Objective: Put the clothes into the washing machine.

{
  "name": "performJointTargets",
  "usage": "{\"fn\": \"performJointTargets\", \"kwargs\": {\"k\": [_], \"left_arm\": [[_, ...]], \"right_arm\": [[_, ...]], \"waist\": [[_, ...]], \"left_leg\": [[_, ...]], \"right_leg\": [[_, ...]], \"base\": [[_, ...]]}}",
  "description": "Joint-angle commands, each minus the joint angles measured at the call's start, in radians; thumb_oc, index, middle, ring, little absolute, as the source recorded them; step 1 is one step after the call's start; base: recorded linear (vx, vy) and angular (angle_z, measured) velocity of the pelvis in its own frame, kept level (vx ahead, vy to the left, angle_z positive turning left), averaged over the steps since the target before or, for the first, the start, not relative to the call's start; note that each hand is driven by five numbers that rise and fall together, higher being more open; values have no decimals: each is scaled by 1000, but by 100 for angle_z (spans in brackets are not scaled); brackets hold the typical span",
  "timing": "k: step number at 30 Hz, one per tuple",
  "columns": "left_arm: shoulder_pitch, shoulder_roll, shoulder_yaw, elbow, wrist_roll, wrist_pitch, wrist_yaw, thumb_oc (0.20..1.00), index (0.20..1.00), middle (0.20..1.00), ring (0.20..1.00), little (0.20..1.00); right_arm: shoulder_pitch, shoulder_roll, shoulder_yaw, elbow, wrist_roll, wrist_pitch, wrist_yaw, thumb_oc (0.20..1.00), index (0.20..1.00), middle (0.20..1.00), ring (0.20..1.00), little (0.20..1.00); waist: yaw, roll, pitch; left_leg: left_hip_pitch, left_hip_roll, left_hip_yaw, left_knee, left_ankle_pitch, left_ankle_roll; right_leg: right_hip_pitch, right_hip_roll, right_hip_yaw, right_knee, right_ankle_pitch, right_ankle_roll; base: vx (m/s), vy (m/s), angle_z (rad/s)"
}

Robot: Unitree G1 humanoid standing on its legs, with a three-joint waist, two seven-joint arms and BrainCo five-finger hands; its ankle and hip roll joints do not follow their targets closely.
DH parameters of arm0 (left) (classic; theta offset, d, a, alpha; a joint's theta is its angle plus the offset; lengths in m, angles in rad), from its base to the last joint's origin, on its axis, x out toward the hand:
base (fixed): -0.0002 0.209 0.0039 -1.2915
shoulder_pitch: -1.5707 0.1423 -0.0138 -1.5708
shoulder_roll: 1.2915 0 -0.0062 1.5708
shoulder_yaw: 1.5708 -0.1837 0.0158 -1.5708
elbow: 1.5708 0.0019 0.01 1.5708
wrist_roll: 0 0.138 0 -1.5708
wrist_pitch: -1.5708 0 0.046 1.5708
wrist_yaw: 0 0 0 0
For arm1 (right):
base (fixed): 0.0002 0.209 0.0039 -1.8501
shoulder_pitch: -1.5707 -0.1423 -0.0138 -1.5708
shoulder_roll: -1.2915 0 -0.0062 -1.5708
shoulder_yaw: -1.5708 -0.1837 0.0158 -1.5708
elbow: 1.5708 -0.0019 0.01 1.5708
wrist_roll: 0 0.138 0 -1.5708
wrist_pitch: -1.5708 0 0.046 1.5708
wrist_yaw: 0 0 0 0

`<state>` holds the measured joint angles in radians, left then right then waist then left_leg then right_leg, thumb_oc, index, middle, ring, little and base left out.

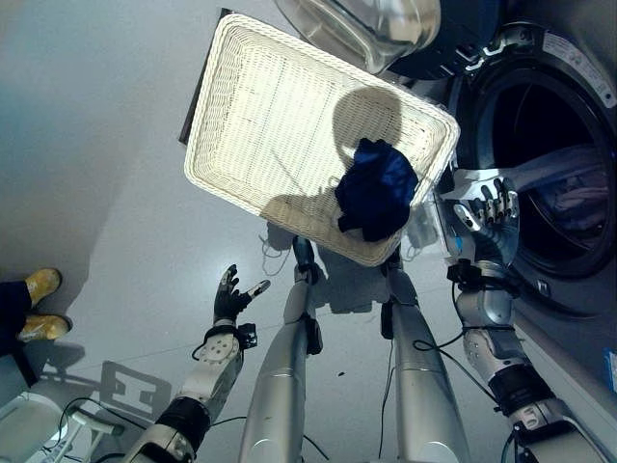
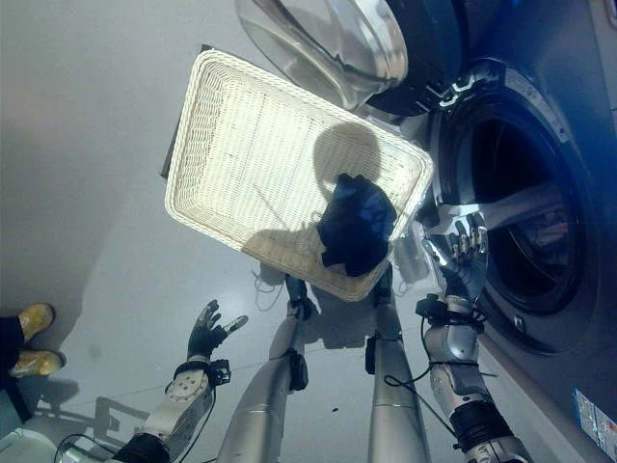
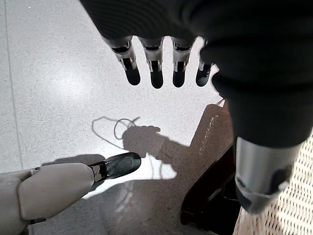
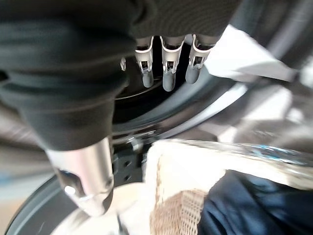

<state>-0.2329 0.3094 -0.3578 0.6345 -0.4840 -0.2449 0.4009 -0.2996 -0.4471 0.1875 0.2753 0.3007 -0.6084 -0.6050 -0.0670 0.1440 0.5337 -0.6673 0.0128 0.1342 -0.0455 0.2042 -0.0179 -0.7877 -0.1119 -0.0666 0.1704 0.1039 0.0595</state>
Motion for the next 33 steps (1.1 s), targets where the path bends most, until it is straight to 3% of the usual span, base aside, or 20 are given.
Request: {"fn": "performJointTargets", "kwargs": {"k": [1,2,3,5,10,14,20,22,26,27,30,33], "left_arm": [[60,24,26,37,37,-28,14,1000,1000,1000,1000,1000],[59,23,31,44,36,-29,7,1000,1000,1000,1000,1000],[50,23,36,60,38,-25,-2,1000,1000,1000,1000,1000],[39,26,44,78,29,-18,-23,1000,1000,1000,1000,1000],[12,43,53,136,31,-17,-62,1000,1000,1000,1000,1000],[-5,58,50,155,13,-7,-83,1000,1000,1000,1000,1000],[-66,86,24,199,-27,36,-123,1000,1000,1000,1000,1000],[-92,100,3,209,-39,55,-142,1000,1000,1000,1000,1000],[-105,106,-15,217,-41,63,-155,1000,1000,1000,1000,1000],[-109,99,-39,214,-40,70,-159,1000,1000,1000,1000,1000],[-105,86,-53,203,-42,79,-158,1000,1000,1000,1000,1000],[-95,71,-66,187,-20,99,-156,1000,1000,1000,1000,1000]], "right_arm": [[-10,-54,-14,-75,-340,30,-207,1000,1000,1000,1000,1000],[-16,-73,-13,-89,-402,52,-237,1000,1000,1000,1000,1000],[-39,-108,5,-96,-528,154,-261,1000,1000,1000,1000,1000],[-66,-146,27,-93,-587,232,-235,1000,1000,1000,1000,1000],[-143,-241,108,-32,-709,366,-184,1000,1000,1000,1000,1000],[-190,-286,162,7,-737,417,-119,1000,1000,1000,1000,1000],[-332,-317,327,176,-680,567,116,1000,1000,1000,1000,1000],[-401,-314,418,333,-649,624,208,1000,1000,1000,1000,1000],[-439,-297,435,440,-600,619,255,1000,1000,1000,1000,1000],[-475,-263,426,549,-542,621,287,1000,1000,1000,1000,1000],[-492,-230,408,638,-543,631,297,1000,1000,1000,1000,1000],[-495,-199,384,710,-537,680,335,1000,1000,1000,1000,1000]], "waist": [[6,-11,-14],[6,-13,-14],[9,-18,-14],[15,-21,-14],[36,-26,-14],[47,-26,-14],[75,-24,-14],[100,-9,-14],[112,3,-14],[130,24,-14],[144,44,-14],[157,61,-14]], "left_leg": [[-4,-65,16,46,-60,-13],[-2,-64,16,47,-62,-13],[-1,-65,12,53,-66,-14],[2,-65,10,53,-66,-13],[4,-66,-2,52,-65,-13],[8,-70,-9,51,-65,-13],[-3,-79,-26,61,-65,-15],[-8,-84,-31,67,-63,-13],[-12,-90,-38,75,-63,-12],[-15,-95,-45,80,-62,-12],[-21,-102,-50,88,-63,-9],[-31,-109,-56,101,-64,-7]], "right_leg": [[41,72,-42,0,-25,41],[43,70,-43,1,-25,44],[45,67,-47,6,-27,49],[48,64,-52,8,-26,53],[53,54,-70,11,-26,64],[58,48,-79,9,-26,68],[56,36,-104,16,-31,70],[55,23,-126,23,-35,65],[54,17,-136,29,-39,60],[53,9,-147,35,-43,57],[48,2,-155,44,-48,52],[40,-3,-162,60,-54,48]], "base": [[3,36,2],[-4,44,6],[-4,34,6],[-4,13,10],[-9,-10,13],[-7,-3,12],[-8,-3,10],[12,-12,18],[17,-10,16],[34,-3,25],[33,-2,18],[31,-24,23]]}}
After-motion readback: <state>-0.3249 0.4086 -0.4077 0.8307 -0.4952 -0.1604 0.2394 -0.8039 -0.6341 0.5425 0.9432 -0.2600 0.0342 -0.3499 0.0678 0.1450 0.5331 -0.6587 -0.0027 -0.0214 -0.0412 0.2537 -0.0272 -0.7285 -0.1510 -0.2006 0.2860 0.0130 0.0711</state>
